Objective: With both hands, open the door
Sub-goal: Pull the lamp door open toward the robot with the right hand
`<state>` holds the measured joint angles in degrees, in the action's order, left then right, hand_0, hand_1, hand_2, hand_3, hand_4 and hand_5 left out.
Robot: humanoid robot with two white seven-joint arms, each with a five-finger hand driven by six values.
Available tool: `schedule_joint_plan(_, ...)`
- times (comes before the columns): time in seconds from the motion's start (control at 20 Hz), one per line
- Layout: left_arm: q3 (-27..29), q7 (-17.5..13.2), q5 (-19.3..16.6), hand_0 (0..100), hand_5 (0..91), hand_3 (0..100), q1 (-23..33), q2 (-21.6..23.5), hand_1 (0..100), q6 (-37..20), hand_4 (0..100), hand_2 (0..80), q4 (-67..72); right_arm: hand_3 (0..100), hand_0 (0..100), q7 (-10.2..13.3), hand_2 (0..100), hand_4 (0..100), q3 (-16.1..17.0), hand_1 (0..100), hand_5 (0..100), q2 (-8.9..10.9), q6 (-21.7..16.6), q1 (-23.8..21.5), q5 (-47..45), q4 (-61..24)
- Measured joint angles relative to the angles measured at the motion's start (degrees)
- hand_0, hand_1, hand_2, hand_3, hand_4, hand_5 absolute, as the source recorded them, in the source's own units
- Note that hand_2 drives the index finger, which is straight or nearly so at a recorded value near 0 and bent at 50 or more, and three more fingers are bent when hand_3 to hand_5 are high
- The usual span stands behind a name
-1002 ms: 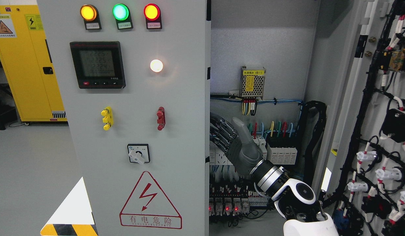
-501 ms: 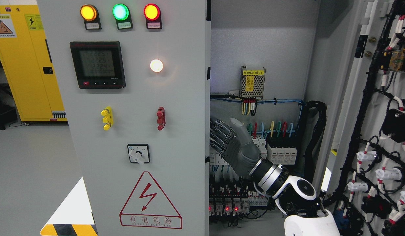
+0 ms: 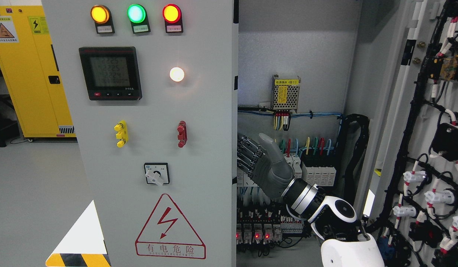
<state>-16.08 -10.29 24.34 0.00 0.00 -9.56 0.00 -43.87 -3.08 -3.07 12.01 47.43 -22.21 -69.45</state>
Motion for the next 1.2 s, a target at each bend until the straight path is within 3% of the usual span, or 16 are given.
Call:
schedule_joint_plan(0.75,0.0,0.0,0.0,0,0.0,0,0.0,0.0,0,0.0,0,0.0,0.0,0,26,-5.0,0,0,0.2,0,0,0.06,0.3,1.9,-0.1,2.0)
schedule_joint_plan(1.2,0.0,0.0,0.0,0,0.0,0,0.0,0.0,0,0.0,0,0.0,0.0,0,26,-5.1,0,0,0.1,0,0,0.21,0.4,1.8,-0.1,1.5)
